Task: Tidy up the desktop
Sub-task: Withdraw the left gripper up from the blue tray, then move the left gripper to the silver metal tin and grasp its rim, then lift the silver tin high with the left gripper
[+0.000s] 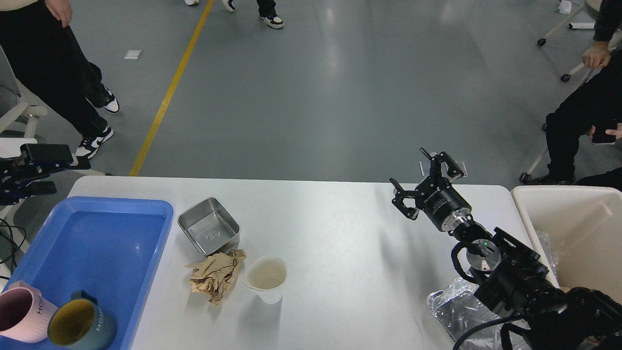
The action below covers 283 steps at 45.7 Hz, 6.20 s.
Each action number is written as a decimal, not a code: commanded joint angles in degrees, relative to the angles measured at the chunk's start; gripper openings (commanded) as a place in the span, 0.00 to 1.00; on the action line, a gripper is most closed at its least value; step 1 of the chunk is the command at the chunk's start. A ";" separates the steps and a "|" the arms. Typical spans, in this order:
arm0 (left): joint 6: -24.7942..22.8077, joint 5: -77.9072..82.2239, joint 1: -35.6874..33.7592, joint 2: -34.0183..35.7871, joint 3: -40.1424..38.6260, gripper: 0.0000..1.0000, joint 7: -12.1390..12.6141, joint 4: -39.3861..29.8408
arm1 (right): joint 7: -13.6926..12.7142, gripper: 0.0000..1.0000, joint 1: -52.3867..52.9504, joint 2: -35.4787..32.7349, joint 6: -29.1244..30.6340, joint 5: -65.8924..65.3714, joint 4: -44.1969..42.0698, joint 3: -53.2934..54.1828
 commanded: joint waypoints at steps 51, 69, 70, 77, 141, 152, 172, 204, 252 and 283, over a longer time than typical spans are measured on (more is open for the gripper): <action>10.96 0.00 3.09 15.97 11.15 0.93 -13.90 -9.23 | 0.00 1.00 0.00 -0.07 0.00 -0.09 0.18 -0.02; 32.25 9.48 2.30 -24.81 13.96 0.93 5.11 7.90 | -0.09 1.00 -0.17 -0.33 -0.09 -0.09 2.38 -0.02; 32.34 10.28 2.04 -26.83 13.96 0.93 5.20 9.13 | -0.09 1.00 -0.17 -0.33 -0.09 -0.09 2.38 -0.02; 34.00 11.69 2.03 -32.39 13.96 0.93 5.72 11.17 | -0.09 1.00 -0.35 -0.33 -0.09 -0.09 2.29 -0.02; 42.01 20.74 -0.69 -52.16 17.39 0.70 10.38 27.16 | 0.00 1.00 -0.70 -0.33 -0.35 -1.14 2.38 -0.02; 42.01 23.46 -0.52 -55.24 17.39 0.61 10.82 28.92 | 0.00 1.00 -0.79 -0.51 -0.35 -1.14 2.29 -0.02; 41.92 23.64 0.01 -55.50 17.39 0.40 10.73 28.92 | 0.00 1.00 -1.32 -0.51 -0.26 -1.14 2.38 -0.02; 41.22 24.96 -0.43 -54.71 18.18 0.26 10.65 28.92 | 0.00 1.00 -1.32 -0.42 -0.26 -1.14 2.38 -0.02; 31.56 25.75 -5.00 -45.58 19.06 0.00 11.70 18.30 | 0.00 1.00 -1.05 -0.07 -0.26 -1.14 2.38 -0.02; -5.43 2.73 -35.76 -13.58 8.51 0.00 18.73 -3.42 | 0.00 1.00 -0.44 -0.33 -0.35 -1.41 2.38 -0.02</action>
